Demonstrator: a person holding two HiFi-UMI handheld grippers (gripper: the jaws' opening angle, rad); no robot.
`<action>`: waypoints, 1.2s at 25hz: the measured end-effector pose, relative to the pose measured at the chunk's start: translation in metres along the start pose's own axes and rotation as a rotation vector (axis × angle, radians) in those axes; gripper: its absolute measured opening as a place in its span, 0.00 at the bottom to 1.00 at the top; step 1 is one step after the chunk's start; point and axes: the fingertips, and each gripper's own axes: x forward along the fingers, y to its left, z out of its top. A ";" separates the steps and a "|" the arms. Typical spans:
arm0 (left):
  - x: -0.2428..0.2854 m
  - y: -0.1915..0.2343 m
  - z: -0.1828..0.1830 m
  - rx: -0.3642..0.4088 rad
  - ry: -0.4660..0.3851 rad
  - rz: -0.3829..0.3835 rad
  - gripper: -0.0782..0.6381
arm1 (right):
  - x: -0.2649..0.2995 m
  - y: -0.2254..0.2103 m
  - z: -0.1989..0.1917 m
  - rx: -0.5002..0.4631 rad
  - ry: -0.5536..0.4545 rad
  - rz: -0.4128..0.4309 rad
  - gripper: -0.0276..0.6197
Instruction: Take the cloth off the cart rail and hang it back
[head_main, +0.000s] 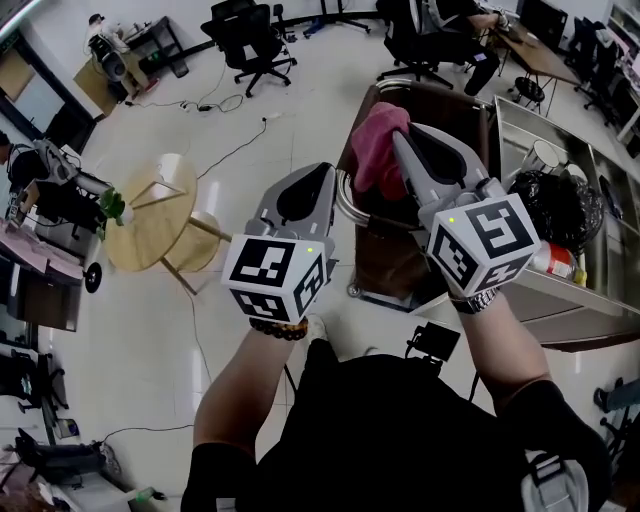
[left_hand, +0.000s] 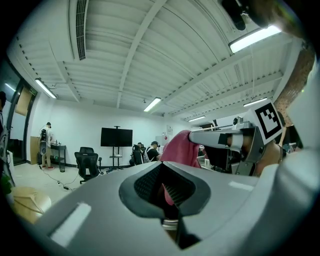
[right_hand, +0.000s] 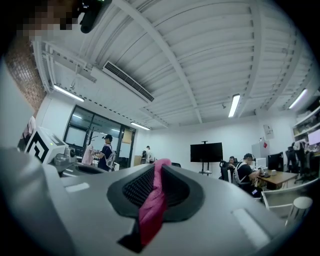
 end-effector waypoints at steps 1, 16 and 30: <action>0.003 0.005 -0.002 -0.003 0.000 -0.005 0.11 | 0.005 -0.002 -0.002 -0.002 0.003 -0.006 0.10; 0.061 0.146 0.033 -0.090 0.005 -0.193 0.11 | 0.153 -0.012 0.000 -0.048 0.106 -0.218 0.10; 0.122 0.192 0.046 -0.124 0.019 -0.391 0.11 | 0.216 -0.051 -0.005 -0.111 0.179 -0.432 0.10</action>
